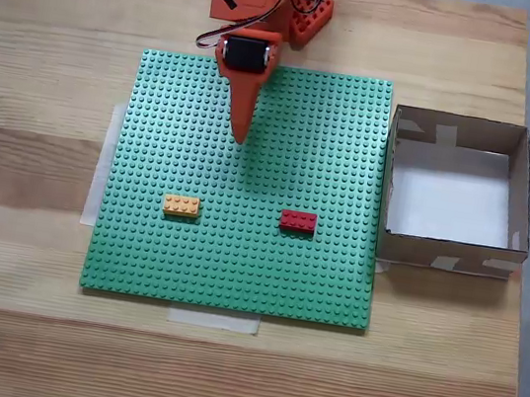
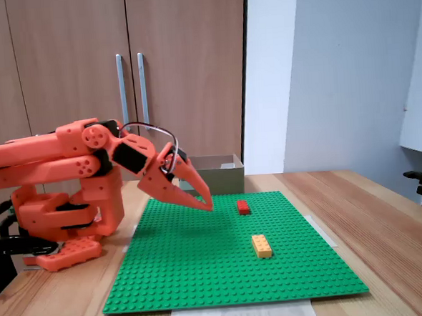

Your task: Pick the red lego block and put it in the box.

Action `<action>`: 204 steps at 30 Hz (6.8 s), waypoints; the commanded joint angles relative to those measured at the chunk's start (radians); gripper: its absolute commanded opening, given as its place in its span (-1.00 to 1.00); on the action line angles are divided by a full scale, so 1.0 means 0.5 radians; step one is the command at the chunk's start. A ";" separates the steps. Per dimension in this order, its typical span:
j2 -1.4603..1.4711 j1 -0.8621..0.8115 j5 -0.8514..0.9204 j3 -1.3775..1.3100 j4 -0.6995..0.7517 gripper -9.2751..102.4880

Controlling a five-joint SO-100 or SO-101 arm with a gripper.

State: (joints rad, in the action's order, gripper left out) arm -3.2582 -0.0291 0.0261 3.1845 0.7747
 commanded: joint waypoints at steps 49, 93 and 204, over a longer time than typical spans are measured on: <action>-0.012 0.028 0.031 0.006 0.006 -0.85; 1.206 0.110 0.426 -1.439 0.739 -0.78; 3.767 0.445 0.071 -3.139 0.742 -0.53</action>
State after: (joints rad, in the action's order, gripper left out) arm -1.3714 0.1902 0.0598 1.6567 1.1397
